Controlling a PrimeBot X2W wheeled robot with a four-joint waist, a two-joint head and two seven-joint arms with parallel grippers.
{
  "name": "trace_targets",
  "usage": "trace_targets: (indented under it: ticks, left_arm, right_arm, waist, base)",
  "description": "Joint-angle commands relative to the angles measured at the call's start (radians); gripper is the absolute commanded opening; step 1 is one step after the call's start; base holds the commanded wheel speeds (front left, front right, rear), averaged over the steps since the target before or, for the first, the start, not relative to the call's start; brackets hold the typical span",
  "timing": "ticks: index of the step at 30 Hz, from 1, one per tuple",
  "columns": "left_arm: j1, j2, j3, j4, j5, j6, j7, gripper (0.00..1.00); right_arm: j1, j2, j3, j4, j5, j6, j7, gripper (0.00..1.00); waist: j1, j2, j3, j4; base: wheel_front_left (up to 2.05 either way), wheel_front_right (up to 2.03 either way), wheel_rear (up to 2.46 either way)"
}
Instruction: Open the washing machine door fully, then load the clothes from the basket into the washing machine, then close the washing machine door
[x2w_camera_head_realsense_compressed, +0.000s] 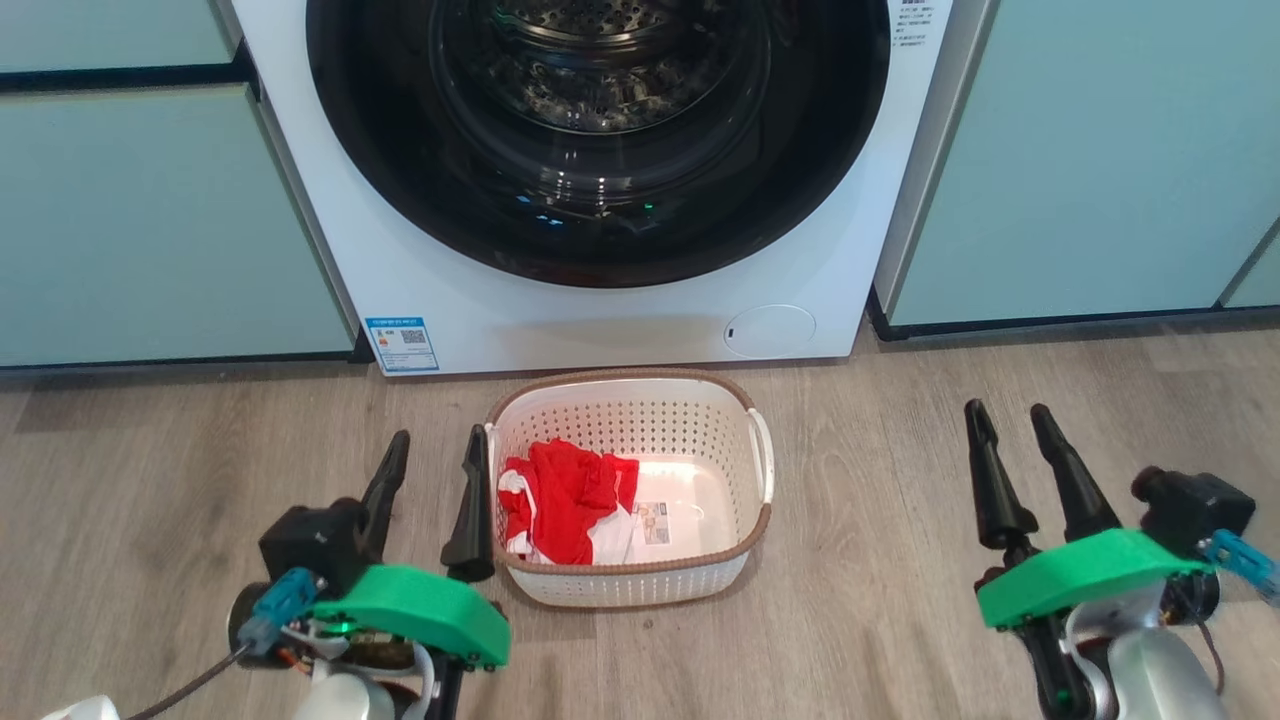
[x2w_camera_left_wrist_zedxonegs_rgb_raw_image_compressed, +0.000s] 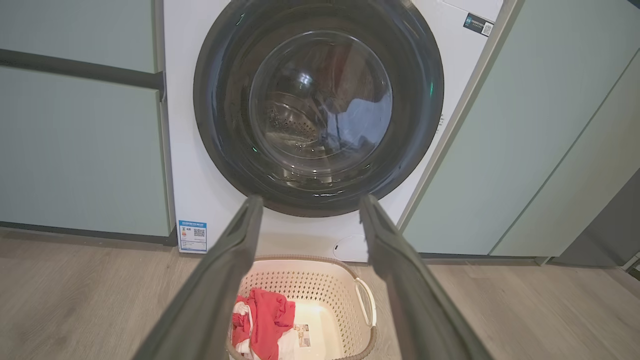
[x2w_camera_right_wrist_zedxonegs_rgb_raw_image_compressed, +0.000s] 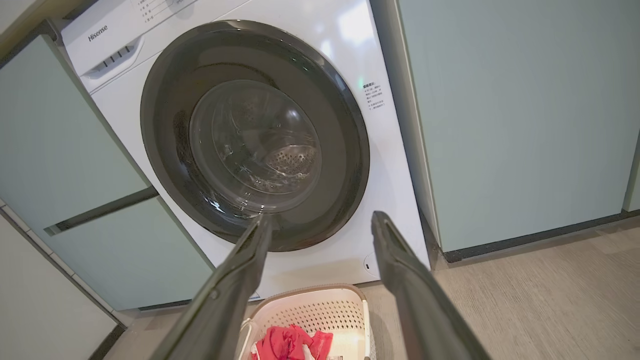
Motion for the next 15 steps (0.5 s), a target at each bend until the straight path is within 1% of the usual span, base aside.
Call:
trace_targets:
  ticks: [1, 4, 9, 11, 15]
  left_arm:
    - [-0.065, 0.011, 0.015, -0.039, 0.023, 0.010, -0.015, 1.00]
    - [-0.063, 0.004, 0.017, -0.033, 0.034, 0.012, -0.024, 1.00]
    - [-0.061, -0.006, 0.026, -0.046, 0.099, 0.022, -0.039, 1.00]
    - [-0.061, -0.009, 0.028, -0.061, 0.132, 0.035, -0.045, 1.00]
    - [-0.063, -0.012, 0.034, -0.097, 0.197, 0.075, -0.056, 1.00]
  right_arm:
    - [-0.054, -0.012, 0.022, -0.031, -0.035, 0.000, -0.017, 1.00]
    - [-0.057, -0.012, 0.028, -0.027, -0.060, 0.000, -0.026, 1.00]
    - [-0.062, -0.013, 0.035, -0.037, -0.095, 0.000, -0.041, 1.00]
    - [-0.064, -0.013, 0.036, -0.047, -0.108, 0.000, -0.047, 1.00]
    - [-0.067, -0.013, 0.036, -0.068, -0.138, 0.000, -0.059, 1.00]
  waist:
    - [0.0000, 0.0000, -0.001, 0.000]
    - [0.0000, 0.0000, -0.004, 0.000]
    - [0.0000, 0.0000, -0.009, 0.000]
    - [0.0000, 0.0000, -0.010, 0.001]
    - [0.0000, 0.0000, -0.014, 0.002]
  base:
    - [0.00, 0.00, 0.00]
    - [0.00, 0.00, 0.00]
    - [0.00, 0.00, 0.00]
    - [0.00, 0.00, 0.00]
    - [0.00, 0.00, 0.00]
